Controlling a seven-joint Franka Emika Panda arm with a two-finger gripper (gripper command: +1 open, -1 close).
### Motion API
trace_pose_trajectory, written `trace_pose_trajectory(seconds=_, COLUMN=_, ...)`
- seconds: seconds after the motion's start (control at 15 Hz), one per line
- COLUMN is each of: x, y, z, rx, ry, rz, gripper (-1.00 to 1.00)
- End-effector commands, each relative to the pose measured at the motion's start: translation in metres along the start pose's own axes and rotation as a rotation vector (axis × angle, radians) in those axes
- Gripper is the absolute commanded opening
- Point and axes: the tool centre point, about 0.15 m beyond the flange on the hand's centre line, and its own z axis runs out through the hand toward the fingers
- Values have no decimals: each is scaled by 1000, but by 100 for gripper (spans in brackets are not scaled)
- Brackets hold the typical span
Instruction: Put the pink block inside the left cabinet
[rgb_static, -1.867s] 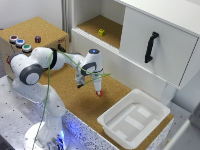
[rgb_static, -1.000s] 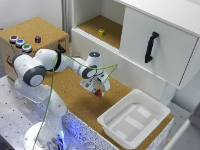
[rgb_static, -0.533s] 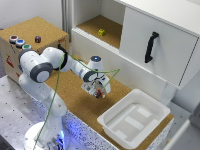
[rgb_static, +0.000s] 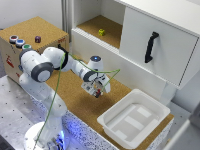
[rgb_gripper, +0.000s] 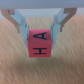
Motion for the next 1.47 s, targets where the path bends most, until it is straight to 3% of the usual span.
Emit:
trace_pose_trajectory(seconds=0.0, x=68, y=-69, z=-126, rx=-66, ry=149, rz=-64, gripper=-100)
trace_pose_trajectory(seconds=0.2, x=132, y=-102, z=-188, rx=59, ry=308, rz=-114, gripper=-100)
trace_pose_trajectory(seconds=0.33, x=171, y=-120, z=-210, rx=83, ry=376, rz=-153, gripper=-100)
trace_pose_trajectory(seconds=0.47, x=216, y=-142, z=-224, rx=67, ry=439, rz=-205, gripper=-100)
trace_pose_trajectory(seconds=0.8, x=284, y=-167, z=-204, rx=79, ry=372, rz=-232, gripper=-100)
trace_pose_trajectory(seconds=1.0, x=307, y=-179, z=-183, rx=86, ry=365, rz=-218, gripper=-100)
trace_pose_trajectory(seconds=1.27, x=303, y=-194, z=-150, rx=104, ry=312, rz=-214, gripper=-100)
trace_pose_trajectory(seconds=1.4, x=298, y=-192, z=-143, rx=66, ry=307, rz=-206, gripper=-100)
